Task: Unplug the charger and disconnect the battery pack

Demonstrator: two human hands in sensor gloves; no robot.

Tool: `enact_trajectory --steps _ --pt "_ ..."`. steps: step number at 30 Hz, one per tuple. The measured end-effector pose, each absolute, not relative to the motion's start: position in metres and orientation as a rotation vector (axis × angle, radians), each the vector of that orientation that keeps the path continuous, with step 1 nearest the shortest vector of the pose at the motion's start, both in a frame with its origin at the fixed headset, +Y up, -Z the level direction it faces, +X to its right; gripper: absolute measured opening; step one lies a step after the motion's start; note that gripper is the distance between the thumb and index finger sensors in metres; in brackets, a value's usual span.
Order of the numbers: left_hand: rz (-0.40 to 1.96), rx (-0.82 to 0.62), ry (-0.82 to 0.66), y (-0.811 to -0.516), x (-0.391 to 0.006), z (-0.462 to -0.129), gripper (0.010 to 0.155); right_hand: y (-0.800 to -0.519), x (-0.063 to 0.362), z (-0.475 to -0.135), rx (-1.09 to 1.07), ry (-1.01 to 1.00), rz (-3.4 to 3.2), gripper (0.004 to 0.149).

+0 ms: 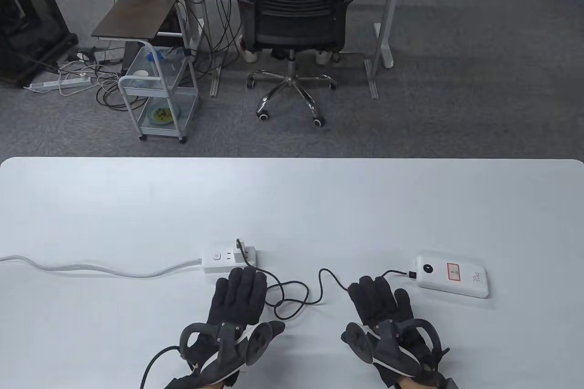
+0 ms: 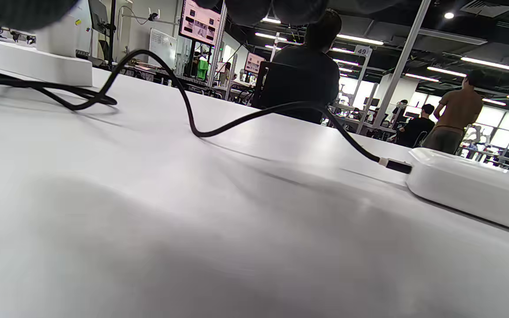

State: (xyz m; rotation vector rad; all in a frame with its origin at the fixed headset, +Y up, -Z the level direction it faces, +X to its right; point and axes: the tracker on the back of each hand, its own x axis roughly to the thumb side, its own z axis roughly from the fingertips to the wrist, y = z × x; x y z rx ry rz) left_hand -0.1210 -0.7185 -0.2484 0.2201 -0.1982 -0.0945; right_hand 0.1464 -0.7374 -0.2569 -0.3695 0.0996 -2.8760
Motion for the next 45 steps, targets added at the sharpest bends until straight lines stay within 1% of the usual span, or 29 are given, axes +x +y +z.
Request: enact_trajectory --steps 13,24,32,45 --pt "-0.100 0.224 -0.195 -0.719 -0.120 -0.248 0.098 -0.736 0.147 -0.255 -0.355 0.085 -2.865 0.088" --pt "-0.109 0.193 -0.196 -0.725 -0.120 -0.254 0.097 -0.735 0.150 -0.257 -0.355 0.064 -2.882 0.088" --pt "-0.125 0.175 -0.199 -0.728 -0.119 -0.256 0.096 -0.736 0.148 -0.258 -0.414 0.076 -2.880 0.087" --pt "-0.136 0.180 -0.220 -0.727 -0.113 -0.250 0.096 -0.738 0.142 -0.253 -0.426 0.102 -2.842 0.086"
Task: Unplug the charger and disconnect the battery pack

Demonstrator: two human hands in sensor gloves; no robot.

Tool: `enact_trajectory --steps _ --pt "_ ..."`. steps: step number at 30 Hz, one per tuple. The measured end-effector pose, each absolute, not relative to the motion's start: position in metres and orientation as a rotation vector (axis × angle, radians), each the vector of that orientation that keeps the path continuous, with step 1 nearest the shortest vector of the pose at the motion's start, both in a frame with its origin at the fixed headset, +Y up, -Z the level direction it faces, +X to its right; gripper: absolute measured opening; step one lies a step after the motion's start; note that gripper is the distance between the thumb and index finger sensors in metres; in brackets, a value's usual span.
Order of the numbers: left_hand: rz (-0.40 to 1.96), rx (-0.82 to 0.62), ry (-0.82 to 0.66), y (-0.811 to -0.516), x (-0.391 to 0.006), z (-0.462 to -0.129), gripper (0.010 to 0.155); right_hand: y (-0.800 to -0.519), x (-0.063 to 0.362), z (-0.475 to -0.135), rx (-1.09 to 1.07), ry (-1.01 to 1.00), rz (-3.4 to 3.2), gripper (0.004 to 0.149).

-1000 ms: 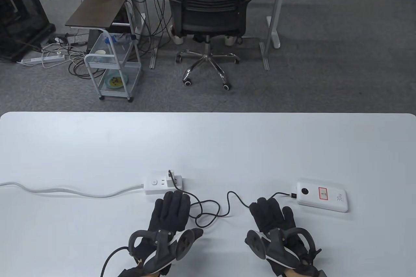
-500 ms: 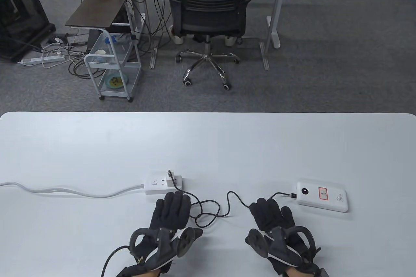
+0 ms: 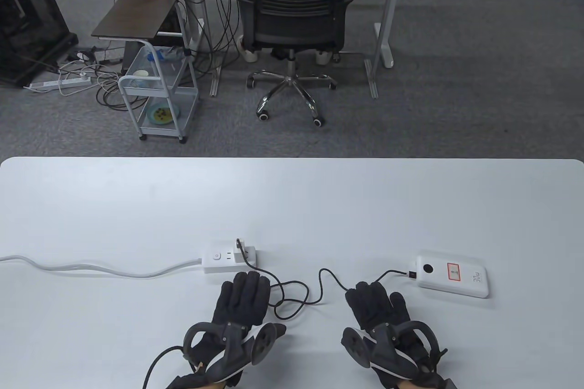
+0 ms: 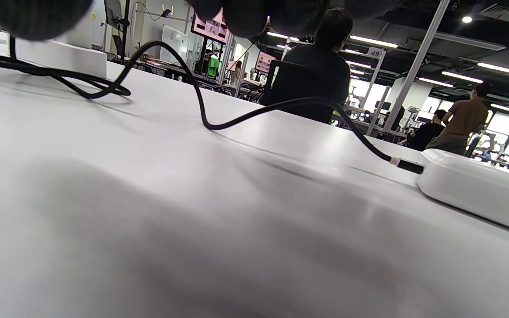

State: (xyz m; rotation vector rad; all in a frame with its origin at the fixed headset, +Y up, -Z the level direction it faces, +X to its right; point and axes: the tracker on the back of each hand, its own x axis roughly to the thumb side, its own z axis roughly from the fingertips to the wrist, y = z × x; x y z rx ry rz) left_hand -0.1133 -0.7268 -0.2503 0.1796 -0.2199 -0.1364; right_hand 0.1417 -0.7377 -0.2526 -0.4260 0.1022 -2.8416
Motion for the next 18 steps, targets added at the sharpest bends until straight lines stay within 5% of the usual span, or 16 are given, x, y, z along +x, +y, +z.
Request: enact_trajectory --steps 18 --pt "-0.158 0.189 -0.221 -0.7281 -0.1119 -0.2483 0.095 -0.7425 0.1404 -0.2534 -0.461 0.064 -2.836 0.085"
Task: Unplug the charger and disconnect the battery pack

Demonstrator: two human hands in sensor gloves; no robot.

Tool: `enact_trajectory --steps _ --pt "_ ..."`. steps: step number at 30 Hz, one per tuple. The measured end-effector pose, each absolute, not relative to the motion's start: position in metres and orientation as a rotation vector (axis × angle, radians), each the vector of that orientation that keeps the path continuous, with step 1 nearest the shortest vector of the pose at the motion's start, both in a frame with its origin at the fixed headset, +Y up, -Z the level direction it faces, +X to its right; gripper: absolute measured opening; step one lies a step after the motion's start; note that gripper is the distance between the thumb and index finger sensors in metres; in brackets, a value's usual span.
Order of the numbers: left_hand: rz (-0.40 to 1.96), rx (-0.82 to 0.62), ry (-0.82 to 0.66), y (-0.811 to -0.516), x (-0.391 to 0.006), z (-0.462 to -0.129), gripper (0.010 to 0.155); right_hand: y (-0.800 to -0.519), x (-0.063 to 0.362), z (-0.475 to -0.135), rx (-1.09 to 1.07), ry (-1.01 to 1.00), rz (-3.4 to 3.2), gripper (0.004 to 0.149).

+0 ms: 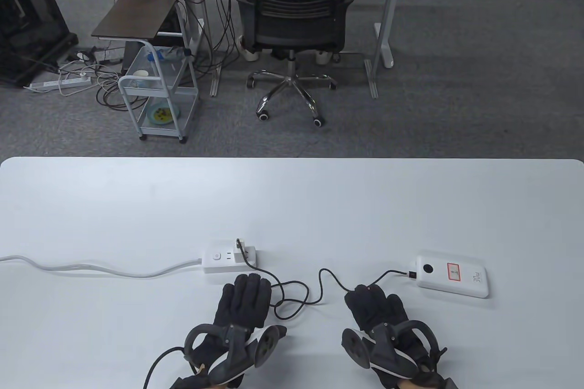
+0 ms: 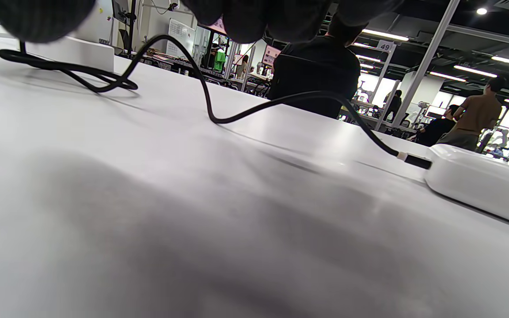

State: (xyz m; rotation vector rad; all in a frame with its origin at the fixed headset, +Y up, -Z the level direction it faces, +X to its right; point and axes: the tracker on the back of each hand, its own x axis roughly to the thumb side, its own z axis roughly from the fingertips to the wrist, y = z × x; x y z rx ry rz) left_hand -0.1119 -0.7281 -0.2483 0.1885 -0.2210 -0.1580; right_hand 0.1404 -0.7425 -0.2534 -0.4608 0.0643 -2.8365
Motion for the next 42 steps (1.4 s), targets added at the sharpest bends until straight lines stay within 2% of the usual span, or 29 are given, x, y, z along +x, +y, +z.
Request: enact_trajectory --steps 15,28,37,42 --pt "-0.160 0.170 -0.202 -0.728 -0.116 -0.247 0.094 -0.738 0.140 -0.254 -0.464 0.128 -2.830 0.084" --pt "-0.145 0.125 -0.214 -0.731 -0.120 -0.250 0.094 -0.728 0.169 -0.259 -0.334 0.141 -2.943 0.082" --pt "-0.145 0.124 -0.190 -0.727 -0.127 -0.253 0.093 -0.711 0.205 -0.300 -0.067 0.028 -2.900 0.080" --pt "-0.136 0.108 -0.192 -0.728 -0.129 -0.254 0.092 -0.709 0.241 -0.332 0.195 -0.039 -2.927 0.080"
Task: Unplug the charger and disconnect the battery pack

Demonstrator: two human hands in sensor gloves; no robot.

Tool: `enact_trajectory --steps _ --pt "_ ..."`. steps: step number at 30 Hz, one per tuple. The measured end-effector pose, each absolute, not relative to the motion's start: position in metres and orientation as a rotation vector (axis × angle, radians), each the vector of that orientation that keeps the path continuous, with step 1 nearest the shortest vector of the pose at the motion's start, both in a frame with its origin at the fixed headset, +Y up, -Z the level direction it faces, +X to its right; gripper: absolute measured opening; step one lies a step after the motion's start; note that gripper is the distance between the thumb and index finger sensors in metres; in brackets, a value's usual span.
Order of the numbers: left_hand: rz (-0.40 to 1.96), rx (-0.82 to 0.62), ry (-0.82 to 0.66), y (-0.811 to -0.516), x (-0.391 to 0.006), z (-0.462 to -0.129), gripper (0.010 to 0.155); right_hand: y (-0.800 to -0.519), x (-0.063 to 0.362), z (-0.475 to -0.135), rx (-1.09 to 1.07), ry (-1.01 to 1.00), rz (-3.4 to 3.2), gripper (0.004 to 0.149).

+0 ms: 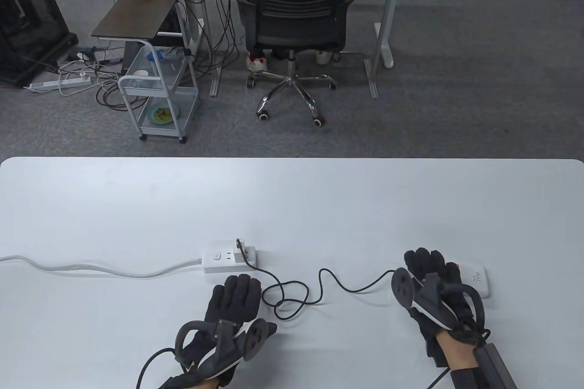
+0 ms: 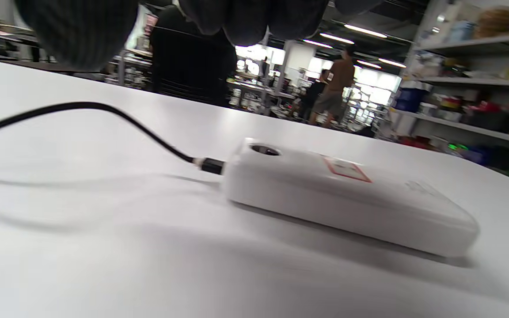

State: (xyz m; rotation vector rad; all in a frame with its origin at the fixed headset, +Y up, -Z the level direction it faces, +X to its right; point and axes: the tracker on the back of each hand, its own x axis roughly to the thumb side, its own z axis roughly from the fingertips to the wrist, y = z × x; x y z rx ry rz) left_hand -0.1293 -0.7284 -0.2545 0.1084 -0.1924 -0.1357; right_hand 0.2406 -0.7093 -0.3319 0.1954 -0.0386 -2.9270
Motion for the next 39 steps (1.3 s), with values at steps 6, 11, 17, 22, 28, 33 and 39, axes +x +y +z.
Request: enact_trajectory --steps 6,11,17,22,28,33,39 --pt "-0.129 0.058 -0.228 -0.732 -0.126 -0.255 0.091 -0.718 0.276 -0.363 0.419 -0.223 -2.967 0.082" --pt "-0.124 0.058 -0.238 -0.733 -0.126 -0.255 0.092 -0.734 0.302 -0.380 0.447 -0.362 -2.999 0.084" --pt "-0.120 0.031 -0.233 -0.731 -0.127 -0.258 0.087 -0.748 0.319 -0.390 0.366 -0.526 -2.947 0.081" --pt "-0.132 0.055 -0.246 -0.729 -0.128 -0.254 0.087 -0.750 0.325 -0.398 0.291 -0.588 -2.944 0.083" --pt "-0.151 0.056 -0.241 -0.732 -0.129 -0.253 0.087 -0.758 0.328 -0.405 0.216 -0.610 -2.904 0.087" --pt "-0.155 0.043 -0.238 -0.734 -0.129 -0.254 0.086 -0.759 0.332 -0.406 0.128 -0.553 -2.950 0.087" --pt "-0.155 0.035 -0.228 -0.735 -0.133 -0.255 0.085 -0.757 0.334 -0.409 0.009 -0.503 -2.960 0.088"
